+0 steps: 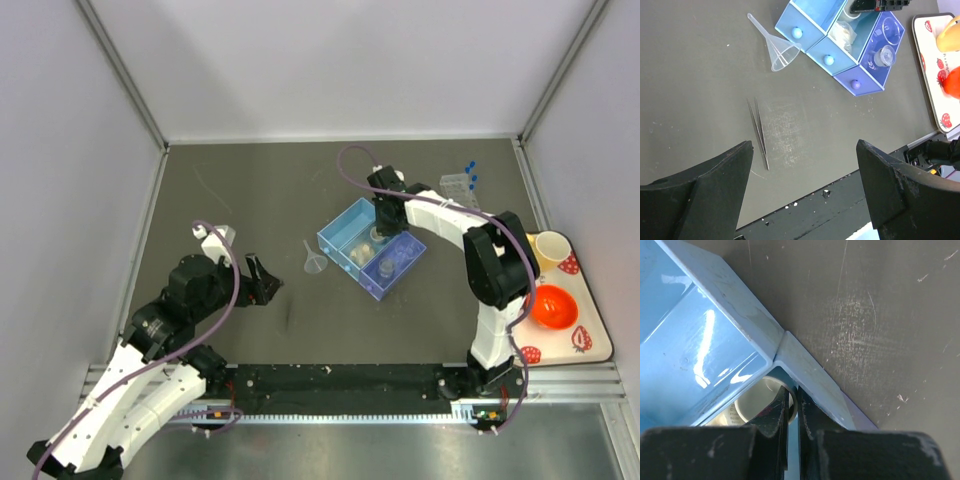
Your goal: Organize the chemistry lab equipment
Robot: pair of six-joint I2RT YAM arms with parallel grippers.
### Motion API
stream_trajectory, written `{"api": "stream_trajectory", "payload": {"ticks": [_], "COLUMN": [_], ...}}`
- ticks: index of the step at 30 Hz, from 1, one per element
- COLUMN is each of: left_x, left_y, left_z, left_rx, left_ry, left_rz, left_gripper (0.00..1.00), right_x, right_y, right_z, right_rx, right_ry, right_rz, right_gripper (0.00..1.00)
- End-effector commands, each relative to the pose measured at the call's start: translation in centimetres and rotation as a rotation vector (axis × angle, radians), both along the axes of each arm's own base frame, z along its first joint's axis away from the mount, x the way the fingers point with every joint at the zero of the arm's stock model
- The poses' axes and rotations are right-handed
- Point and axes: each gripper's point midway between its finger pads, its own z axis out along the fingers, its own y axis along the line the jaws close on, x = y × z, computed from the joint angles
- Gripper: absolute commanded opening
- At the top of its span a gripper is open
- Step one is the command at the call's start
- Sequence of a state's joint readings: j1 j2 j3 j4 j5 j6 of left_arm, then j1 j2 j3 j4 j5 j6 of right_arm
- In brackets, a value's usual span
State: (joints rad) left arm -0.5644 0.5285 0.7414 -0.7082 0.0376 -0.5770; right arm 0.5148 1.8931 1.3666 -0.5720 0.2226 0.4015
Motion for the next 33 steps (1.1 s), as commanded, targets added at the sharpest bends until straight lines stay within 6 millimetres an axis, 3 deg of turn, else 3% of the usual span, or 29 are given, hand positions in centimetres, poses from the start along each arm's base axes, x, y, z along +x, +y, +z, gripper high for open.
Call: {"api": "stream_trajectory", "payload": {"ticks": [1,4,11,18,27,33], "left_x": [0.6,0.7,0.7,0.8,0.7,0.7], "left_y": [-0.6,-0.6,-0.7,-0.9,-0.8,-0.8], "left_z": [0.6,0.5,0.6,0.7,0.8,0.6], "left_rx": [-0.022,-0.019,-0.018,-0.023,-0.027,-0.024], "left_ry": [-0.030,-0.026,-0.023,-0.022,-0.030,-0.026], "left_rz": [-0.010,-0.010,-0.015,-0.021,-0.020,-0.015], "left_gripper": [0.89,0.89,0.89,0.89,0.89,0.89], "right_x": [2.0,2.0,2.2,2.1,1.5,-1.2], "right_y": [0.4,0.3,0.2,0.0,-0.7,1.2], "right_z": [1.5,1.6,2.8,5.2,11.4,16.0], "right_rx": [0.017,0.015,0.017,0.026,0.030,0.042], "right_ry": [-0.057,-0.060,-0.087,-0.123,-0.226,-0.312], "right_rz": [-0.009,-0.011,-0.004,-0.003,-0.005,0.070], "right_gripper": [0.04,0.08,0.28,0.31,0.32,0.33]}}
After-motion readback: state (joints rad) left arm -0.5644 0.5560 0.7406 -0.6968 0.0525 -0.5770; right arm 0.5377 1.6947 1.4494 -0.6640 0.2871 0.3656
